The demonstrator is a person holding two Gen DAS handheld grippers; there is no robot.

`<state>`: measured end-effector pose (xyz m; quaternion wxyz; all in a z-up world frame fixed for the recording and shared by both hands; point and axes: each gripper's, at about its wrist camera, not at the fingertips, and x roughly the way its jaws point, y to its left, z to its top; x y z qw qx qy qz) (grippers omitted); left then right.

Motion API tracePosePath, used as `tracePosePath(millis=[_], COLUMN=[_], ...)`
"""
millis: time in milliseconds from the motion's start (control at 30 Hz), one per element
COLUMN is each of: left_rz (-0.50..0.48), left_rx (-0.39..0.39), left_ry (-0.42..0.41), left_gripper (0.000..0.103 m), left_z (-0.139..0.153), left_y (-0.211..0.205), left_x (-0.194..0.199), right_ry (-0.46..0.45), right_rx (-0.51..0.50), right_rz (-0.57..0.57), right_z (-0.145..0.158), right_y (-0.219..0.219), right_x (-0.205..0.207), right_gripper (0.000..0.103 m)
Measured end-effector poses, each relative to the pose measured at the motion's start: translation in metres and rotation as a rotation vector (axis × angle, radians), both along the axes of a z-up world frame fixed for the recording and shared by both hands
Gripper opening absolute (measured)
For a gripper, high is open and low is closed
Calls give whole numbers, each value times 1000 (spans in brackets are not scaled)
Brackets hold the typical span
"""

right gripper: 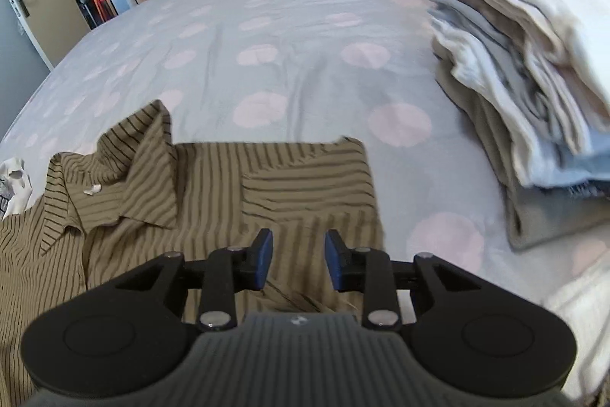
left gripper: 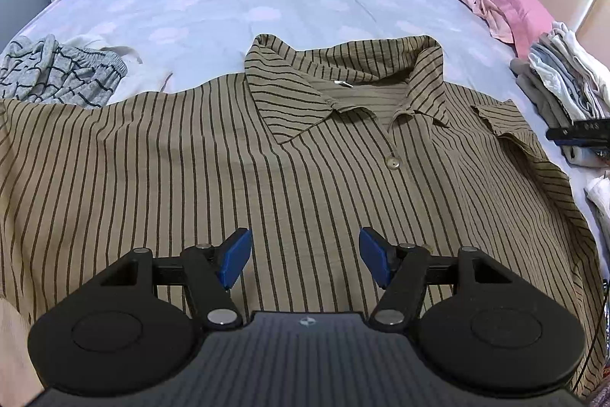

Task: Fold clothes
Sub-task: 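Pinch the shirt front near the collar with the right gripper and smooth it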

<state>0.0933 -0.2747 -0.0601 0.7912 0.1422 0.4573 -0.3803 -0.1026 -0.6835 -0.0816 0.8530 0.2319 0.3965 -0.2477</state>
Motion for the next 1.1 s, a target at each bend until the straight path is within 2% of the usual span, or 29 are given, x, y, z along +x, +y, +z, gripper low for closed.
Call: tracePosePath(millis=[100,367,467,500,533,567,600,633,733,800,1000,1100], left_rz=[-3,-13,-21,-23,-26,-28,-31,-33,-41,-45,-18,5], left_rx=[-2,12,13,14,14,14,15,15,14,15,3,-5], left_ry=[-3,-9,-11,-12,-13,-14,-15,-16,-19,-24,13,24], left_gripper=[61,61,61,61,61,61,61,61,61,61,61,61], left_z=[0,-3,-3,-3,-3,-3,-3,-3,-3,-2,-2,0], left_y=[1,-2,-3,-4,-4,-4,-5,-5,-7,-7,-2,4], left_x=[-1,-6,-9,-10,-11,-12,-13,-14,-17,-19,-19,-16], right_ry=[13,57,70,81,90,95,97,90,46,50,150,203], right_rx=[43,120,84,66,46,25,7,-4,-16,-35,-52,-43], right_rz=[3,44,73,80,88,96,106,120,175,214,326,356], right_z=[-6,-20,-22,-24,-25,-25,-25,-22,-9,-8,-26,-37], right_y=[-7,-5,5,8,11,15,17,20,30,40,73,84], right_x=[-14,-47,-50,-50,-49,-49,-49,-50,-55,-55,-43,-40], right_gripper=[44,44,43,40,23,12,5,5,5,5,12,22])
